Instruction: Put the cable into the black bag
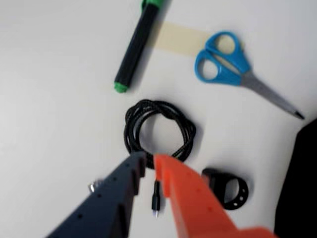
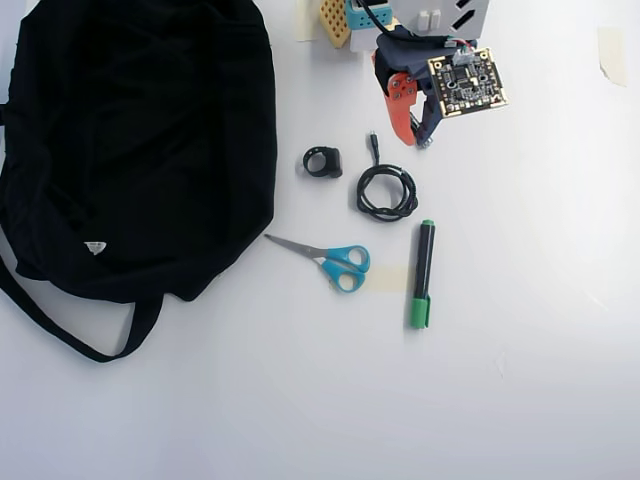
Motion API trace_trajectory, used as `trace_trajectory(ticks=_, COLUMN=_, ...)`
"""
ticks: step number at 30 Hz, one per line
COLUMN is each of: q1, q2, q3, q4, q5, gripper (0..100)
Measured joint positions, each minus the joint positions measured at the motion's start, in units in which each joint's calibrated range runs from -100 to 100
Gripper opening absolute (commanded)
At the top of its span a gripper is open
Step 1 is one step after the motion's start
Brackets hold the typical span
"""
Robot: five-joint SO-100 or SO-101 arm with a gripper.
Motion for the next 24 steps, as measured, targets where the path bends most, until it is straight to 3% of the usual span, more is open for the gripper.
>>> trace_trajectory(ticks=24, q1=-0.8, q2=0.0, q3=3.6, q4=4.2, q5=7.3, gripper=3)
